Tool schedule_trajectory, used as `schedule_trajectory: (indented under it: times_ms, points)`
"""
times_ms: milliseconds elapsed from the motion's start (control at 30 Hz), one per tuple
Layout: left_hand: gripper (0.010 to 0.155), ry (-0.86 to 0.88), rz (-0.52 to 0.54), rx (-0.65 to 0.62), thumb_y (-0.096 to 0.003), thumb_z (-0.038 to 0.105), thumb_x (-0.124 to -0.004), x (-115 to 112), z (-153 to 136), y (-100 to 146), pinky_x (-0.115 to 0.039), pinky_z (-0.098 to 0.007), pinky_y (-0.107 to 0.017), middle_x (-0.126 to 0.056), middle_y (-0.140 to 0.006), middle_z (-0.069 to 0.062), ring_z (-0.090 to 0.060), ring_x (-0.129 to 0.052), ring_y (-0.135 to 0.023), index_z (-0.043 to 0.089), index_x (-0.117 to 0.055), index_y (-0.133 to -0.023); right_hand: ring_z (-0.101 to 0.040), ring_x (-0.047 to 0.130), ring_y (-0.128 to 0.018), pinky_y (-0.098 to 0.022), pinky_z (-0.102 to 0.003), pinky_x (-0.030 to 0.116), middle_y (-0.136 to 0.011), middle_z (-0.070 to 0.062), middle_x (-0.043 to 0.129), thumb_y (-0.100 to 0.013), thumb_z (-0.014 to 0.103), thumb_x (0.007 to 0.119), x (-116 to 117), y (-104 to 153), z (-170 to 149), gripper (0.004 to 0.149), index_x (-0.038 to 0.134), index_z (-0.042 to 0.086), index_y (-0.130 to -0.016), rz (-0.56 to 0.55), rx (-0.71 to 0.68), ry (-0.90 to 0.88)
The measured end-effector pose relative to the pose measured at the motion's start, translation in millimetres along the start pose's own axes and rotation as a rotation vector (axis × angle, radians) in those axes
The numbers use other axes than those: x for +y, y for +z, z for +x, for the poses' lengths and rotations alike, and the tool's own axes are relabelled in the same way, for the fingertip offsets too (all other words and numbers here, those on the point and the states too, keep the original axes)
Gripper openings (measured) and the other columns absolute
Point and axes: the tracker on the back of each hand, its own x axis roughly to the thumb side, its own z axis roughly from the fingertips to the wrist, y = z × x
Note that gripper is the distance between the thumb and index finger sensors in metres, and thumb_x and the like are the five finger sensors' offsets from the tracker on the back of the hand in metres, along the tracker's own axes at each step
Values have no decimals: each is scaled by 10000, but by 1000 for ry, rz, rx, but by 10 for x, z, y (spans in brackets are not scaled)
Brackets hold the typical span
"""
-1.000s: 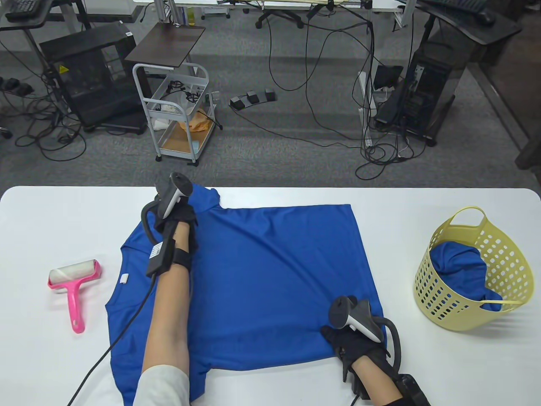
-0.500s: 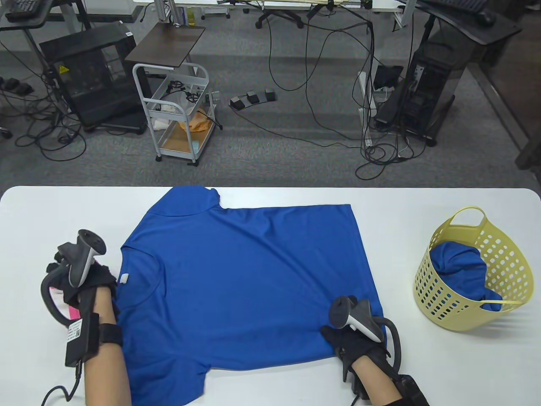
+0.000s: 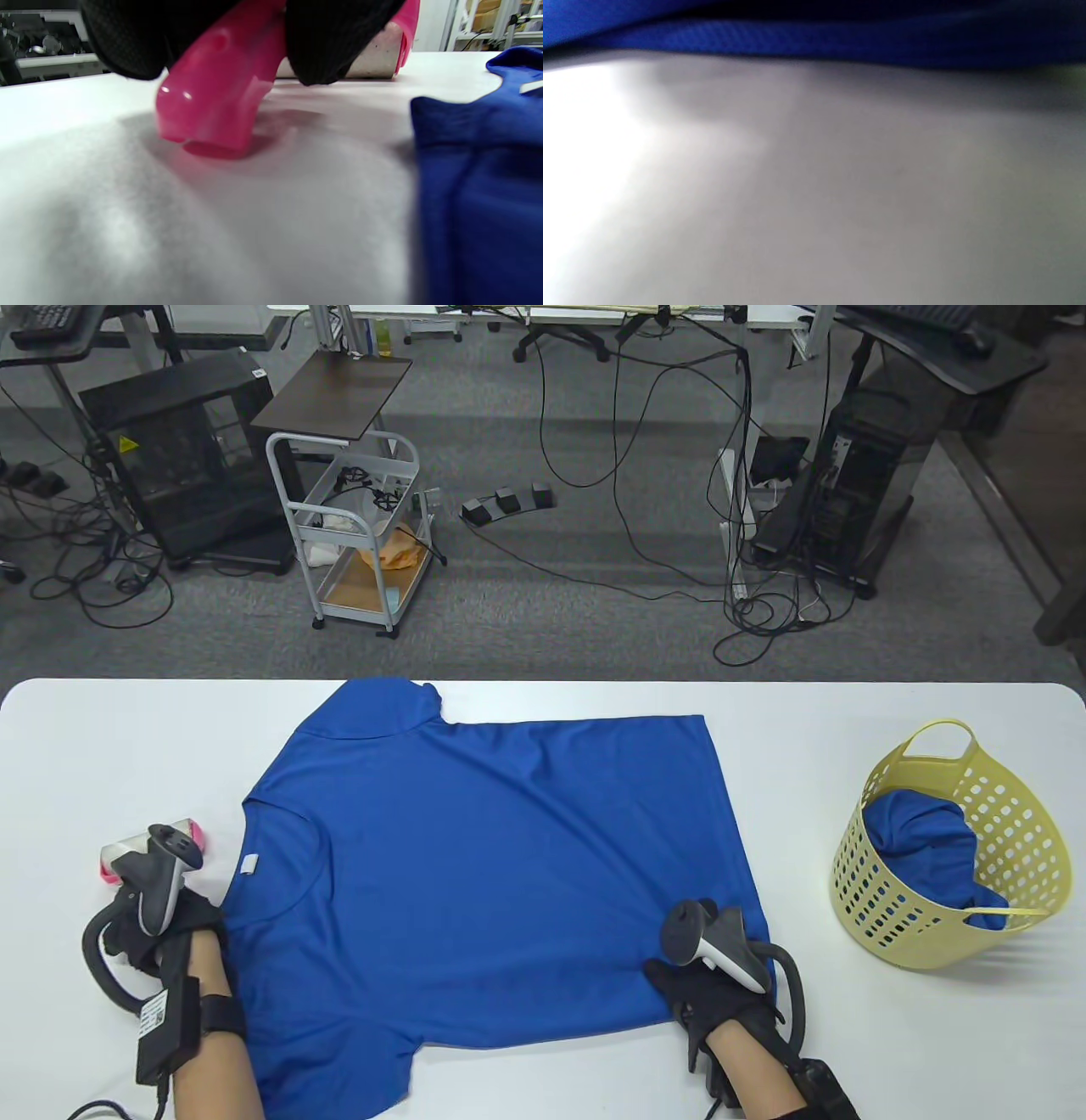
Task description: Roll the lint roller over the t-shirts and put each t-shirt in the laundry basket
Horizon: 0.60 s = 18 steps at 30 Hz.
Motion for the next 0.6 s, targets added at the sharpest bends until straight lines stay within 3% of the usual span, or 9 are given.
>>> schedule_trajectory:
  times_ms: [67, 200, 367, 500, 600]
  points:
    - [750, 65, 46, -71, -508, 356, -758, 70, 14, 47, -842, -423, -591, -757, -962, -30, -150, -1040, -713, 263, -288, -1085, -421, 67, -991, -690, -636, 198, -1123, -97, 0, -481, 595, 421, 1, -1, 1, 733, 84, 256, -1038, 0, 0, 0]
    - [716, 170, 70, -233, -510, 387, -742, 292, 143, 273, -914, -368, -487, -775, -940, -65, -144, -1078, -588, 336, -312, -1081, -421, 66, -990, -690, -636, 198, -1122, -97, 0, -481, 594, 422, 0, -1, 0, 733, 84, 256, -1038, 2, 0, 0]
    - [661, 269, 158, -501, -494, 452, -778, 562, 313, 870, -954, -225, -191, -869, -867, -52, -95, -1141, -303, 379, -454, -1066, -420, 66, -991, -691, -635, 198, -1123, -95, -1, -481, 596, 419, 3, -1, 0, 732, 84, 258, -1038, -1, 0, 1]
    - [599, 287, 101, -648, -491, 448, -806, 603, 394, 1386, -934, -216, -130, -899, -846, -71, -106, -1135, -229, 342, -577, -1034, -419, 65, -991, -690, -636, 197, -1123, -95, -1, -481, 595, 418, 3, 0, 0, 732, 82, 259, -1038, -1, 0, 1]
    - [566, 170, 19, -759, -495, 463, -802, 508, 513, 1738, -924, -207, -131, -898, -854, -61, -92, -1124, -223, 359, -622, -1021, -420, 64, -991, -691, -635, 197, -1123, -95, -2, -481, 596, 418, 3, 0, 0, 732, 83, 259, -1037, -1, 0, 1]
